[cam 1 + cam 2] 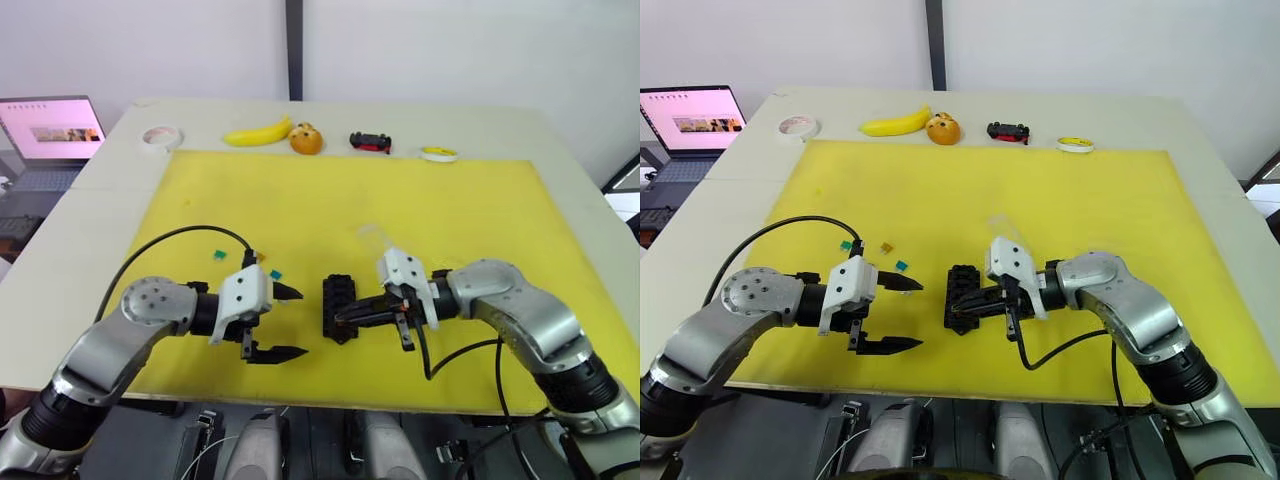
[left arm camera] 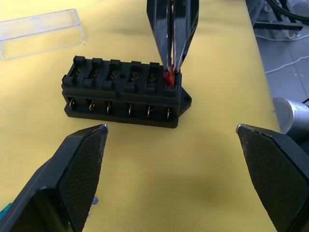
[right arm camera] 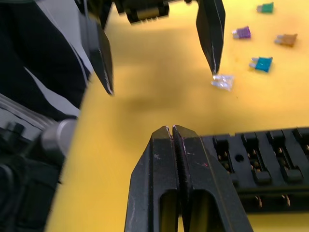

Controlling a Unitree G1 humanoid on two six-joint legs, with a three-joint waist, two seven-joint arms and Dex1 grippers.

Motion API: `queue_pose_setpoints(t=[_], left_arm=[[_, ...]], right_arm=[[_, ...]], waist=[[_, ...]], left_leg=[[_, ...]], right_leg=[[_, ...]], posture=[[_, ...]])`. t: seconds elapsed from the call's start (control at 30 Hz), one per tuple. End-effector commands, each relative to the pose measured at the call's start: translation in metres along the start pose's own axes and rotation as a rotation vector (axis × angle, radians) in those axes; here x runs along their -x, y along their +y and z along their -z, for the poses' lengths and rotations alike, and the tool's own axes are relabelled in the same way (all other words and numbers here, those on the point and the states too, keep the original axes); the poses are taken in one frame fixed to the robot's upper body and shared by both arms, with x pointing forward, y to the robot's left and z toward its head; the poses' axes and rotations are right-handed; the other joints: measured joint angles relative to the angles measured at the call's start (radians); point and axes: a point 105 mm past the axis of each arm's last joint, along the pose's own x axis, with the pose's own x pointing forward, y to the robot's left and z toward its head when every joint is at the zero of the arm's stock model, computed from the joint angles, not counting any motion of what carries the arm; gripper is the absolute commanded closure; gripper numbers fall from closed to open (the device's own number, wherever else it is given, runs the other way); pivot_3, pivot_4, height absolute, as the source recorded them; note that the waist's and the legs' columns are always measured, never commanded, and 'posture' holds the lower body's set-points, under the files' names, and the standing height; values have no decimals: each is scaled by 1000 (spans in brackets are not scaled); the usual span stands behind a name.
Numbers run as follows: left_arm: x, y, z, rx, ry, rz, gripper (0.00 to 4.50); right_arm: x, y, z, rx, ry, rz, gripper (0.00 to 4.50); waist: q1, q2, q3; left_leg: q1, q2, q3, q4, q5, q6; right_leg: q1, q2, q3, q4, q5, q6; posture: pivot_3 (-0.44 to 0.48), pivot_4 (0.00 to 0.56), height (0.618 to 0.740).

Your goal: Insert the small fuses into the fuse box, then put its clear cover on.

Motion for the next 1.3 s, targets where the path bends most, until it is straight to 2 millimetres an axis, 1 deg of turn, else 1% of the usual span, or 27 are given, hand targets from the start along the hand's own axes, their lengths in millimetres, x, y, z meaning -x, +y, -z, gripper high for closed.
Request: queue_pose_setpoints(t=[0.03, 0.1, 0.13, 0.2, 0.33, 0.63, 0.7, 0.77, 1.07, 1.2, 1.3], left_arm=[[-1, -2, -7, -41, -19, 5, 0], [-2, -2, -7, -42, -20, 7, 0], [-2, -2, -7, -42, -20, 7, 0], [-2, -2, -8, -43, -21, 7, 0], [-3, -2, -8, -44, -21, 8, 0], [-2, -3, -7, -48, -17, 7, 0], [-3, -2, -7, -49, -17, 7, 0], [-3, -2, -8, -49, -18, 7, 0], [-4, -1, -10, -51, -21, 4, 0], [-3, 0, -11, -52, -21, 2, 0], [-4, 0, -11, -53, -21, 1, 0]], right_arm=[[6, 2, -23, 32, -63, -5, 3623], [8, 1, -28, 17, -79, 3, 2756], [9, 0, -28, 12, -77, 9, 2146], [10, -1, -23, -2, -59, 18, 1302], [11, -2, -6, -44, -17, 34, 1302], [6, 3, 17, -89, 38, 31, 1302], [6, 2, 18, -89, 37, 39, 1869], [6, 1, 18, -89, 40, 41, 2590], [4, 1, 20, -87, 52, 45, 2590], [4, 1, 20, -60, 65, 46, 2590], [4, 1, 23, -2, 94, 53, 2590]], waist=[[0, 0, 0], [0, 0, 0], [0, 0, 0], [1, 0, 0], [1, 0, 0], [0, 0, 0], [0, 0, 0], [0, 0, 0], [0, 0, 0], [0, 0, 0], [-1, 0, 0]], left_leg=[[0, 0, 0, 0, 0, 0], [0, 0, 0, 0, 0, 0], [0, 0, 0, 0, 0, 0], [0, 0, 0, 0, 0, 0], [0, 0, 0, 0, 0, 0], [-1, 0, 0, 0, 0, 0], [0, 0, 0, 0, 0, 0], [0, 0, 0, 0, 0, 0], [0, 0, 0, 0, 0, 0], [0, 0, 0, 0, 0, 0], [0, 0, 0, 0, 0, 0]], right_leg=[[0, 0, 0, 0, 0, 0], [0, 0, 0, 0, 0, 0], [0, 0, 0, 0, 0, 0], [0, 0, 0, 0, 0, 0], [0, 0, 0, 0, 0, 0], [0, 0, 0, 0, 0, 0], [0, 0, 0, 0, 0, 0], [0, 0, 0, 0, 0, 0], [0, 0, 0, 0, 0, 0], [0, 0, 0, 0, 0, 0], [0, 0, 0, 0, 0, 0]], posture=[[0, 150, 737], [0, 150, 737], [0, 150, 737], [0, 150, 737], [0, 150, 737], [0, 150, 737], [0, 150, 737], [0, 150, 737], [0, 150, 737], [0, 150, 737], [0, 150, 737]])
